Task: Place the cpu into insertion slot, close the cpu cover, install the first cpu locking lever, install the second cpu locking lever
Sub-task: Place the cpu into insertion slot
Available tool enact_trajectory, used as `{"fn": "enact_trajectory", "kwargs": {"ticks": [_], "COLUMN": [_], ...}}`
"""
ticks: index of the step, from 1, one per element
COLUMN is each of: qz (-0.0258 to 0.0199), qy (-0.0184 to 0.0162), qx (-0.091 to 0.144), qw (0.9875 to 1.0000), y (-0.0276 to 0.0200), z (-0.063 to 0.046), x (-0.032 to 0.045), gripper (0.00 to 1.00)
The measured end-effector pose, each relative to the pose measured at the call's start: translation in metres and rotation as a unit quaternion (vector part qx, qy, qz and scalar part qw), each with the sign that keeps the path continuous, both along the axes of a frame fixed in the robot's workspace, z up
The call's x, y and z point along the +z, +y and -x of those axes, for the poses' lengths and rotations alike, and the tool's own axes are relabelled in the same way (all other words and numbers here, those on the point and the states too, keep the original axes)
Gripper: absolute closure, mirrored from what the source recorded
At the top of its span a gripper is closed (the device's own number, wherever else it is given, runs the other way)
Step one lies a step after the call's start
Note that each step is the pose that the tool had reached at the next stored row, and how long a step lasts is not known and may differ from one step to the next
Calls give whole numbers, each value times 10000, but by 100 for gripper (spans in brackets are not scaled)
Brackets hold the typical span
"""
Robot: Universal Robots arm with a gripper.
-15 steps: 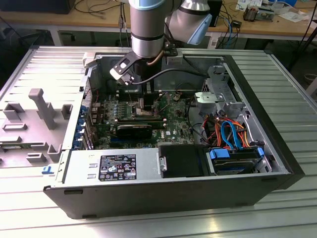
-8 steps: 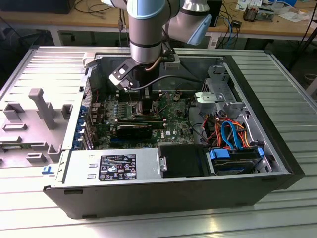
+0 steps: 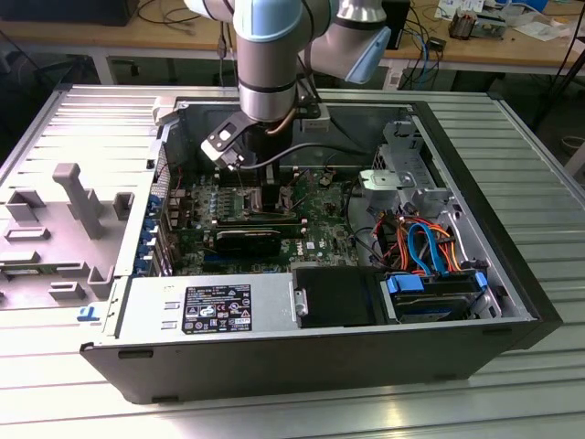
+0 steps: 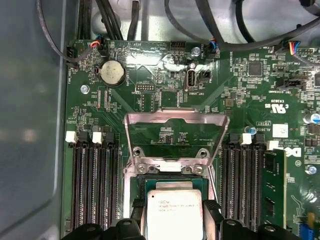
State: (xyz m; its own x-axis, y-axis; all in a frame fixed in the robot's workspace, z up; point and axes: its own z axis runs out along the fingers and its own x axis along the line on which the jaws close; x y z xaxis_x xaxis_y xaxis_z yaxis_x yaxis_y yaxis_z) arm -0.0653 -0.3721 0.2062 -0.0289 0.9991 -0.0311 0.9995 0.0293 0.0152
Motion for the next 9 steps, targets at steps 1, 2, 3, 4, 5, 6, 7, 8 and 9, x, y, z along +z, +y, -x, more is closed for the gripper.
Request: {"fn": "enact_trajectory", "kwargs": {"ticks": [1,2,3,4,5,6,7,8,9], "qz": [0,0,0,0,1,1,0,0,1], "qy": [0,0,0,0,0,0,-1,0,0], "qx": [0,-1,-2,-6,-11,-24,-36,-49,-57], "qw": [10000,10000,10000,10000,10000,10000,10000,10000,10000], "y": [5,12,19,27,36,49,58,61,61], "z": [1,2,2,2,3,4,6,15,20], "x": [-10,-21,-26,-32,-37,-45,-54,-62,-68], "gripper": [45,45,45,45,45,45,45,45,45]}}
